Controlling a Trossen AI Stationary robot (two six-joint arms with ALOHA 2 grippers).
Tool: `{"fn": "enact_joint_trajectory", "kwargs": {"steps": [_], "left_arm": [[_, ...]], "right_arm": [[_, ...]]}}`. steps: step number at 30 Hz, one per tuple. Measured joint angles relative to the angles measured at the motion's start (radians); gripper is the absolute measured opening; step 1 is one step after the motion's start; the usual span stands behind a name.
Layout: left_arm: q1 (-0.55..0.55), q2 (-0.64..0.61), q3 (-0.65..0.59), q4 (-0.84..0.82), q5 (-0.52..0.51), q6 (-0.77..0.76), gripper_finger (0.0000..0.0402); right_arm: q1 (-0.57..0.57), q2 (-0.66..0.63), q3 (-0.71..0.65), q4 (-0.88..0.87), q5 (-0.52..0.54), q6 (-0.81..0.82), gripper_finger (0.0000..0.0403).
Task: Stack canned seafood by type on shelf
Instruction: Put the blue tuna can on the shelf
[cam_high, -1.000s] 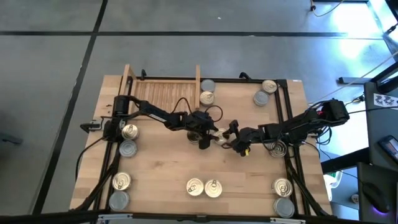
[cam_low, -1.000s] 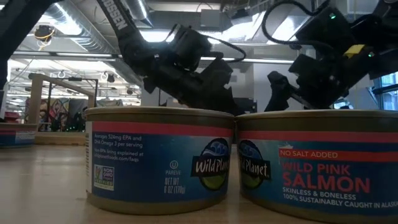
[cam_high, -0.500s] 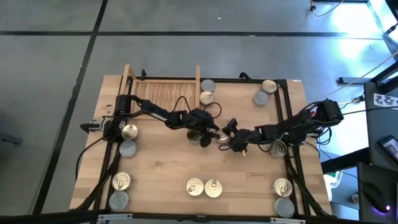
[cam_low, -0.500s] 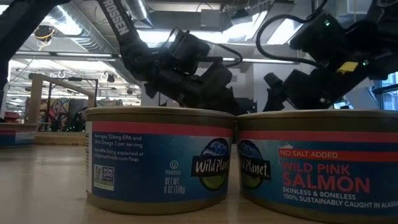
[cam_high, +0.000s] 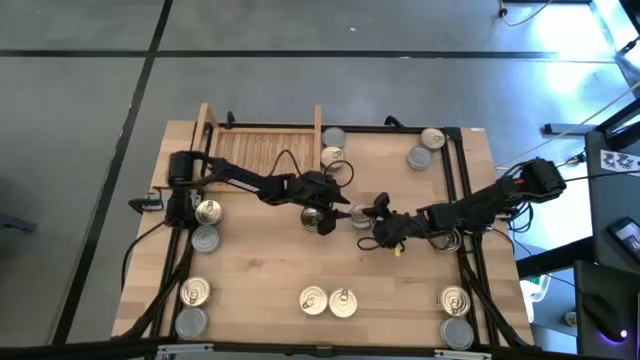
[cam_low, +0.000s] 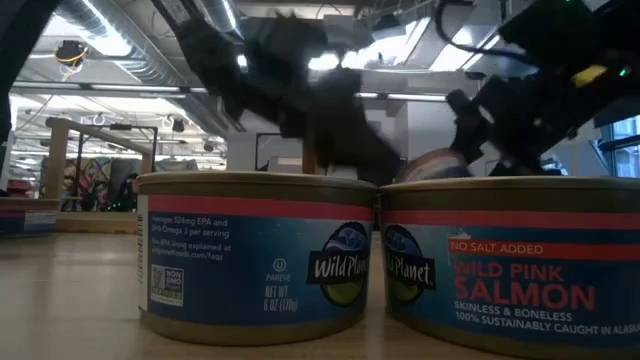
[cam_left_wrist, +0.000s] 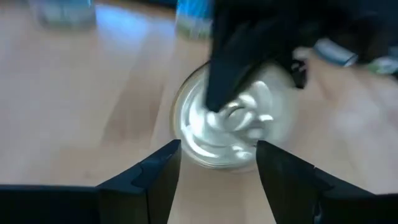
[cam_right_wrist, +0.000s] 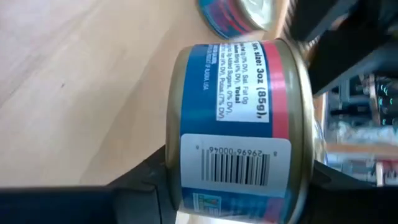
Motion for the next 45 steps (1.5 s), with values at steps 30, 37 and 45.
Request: {"fn": "enact_joint_trajectory", "kwargs": {"steps": [30, 37, 45], "left_arm": [[-0.103, -0.222, 0.035, -0.016, -0.075, 0.338, 0.0292], [-0.110, -0.222, 0.035, -0.011, -0.086, 0.340, 0.0274], [-0.126, -0.222, 0.035, -0.016, -0.091, 0.413, 0.0178]], "right_arm": [[0.011, -0.301, 0.020, 0.221, -0.131, 0.373, 0.0185], [0.011, -0.189, 0.104, 0.238, -0.126, 0.373, 0.0185], [0.011, -0.161, 0.127, 0.238, -0.155, 0.403, 0.0185]]}}
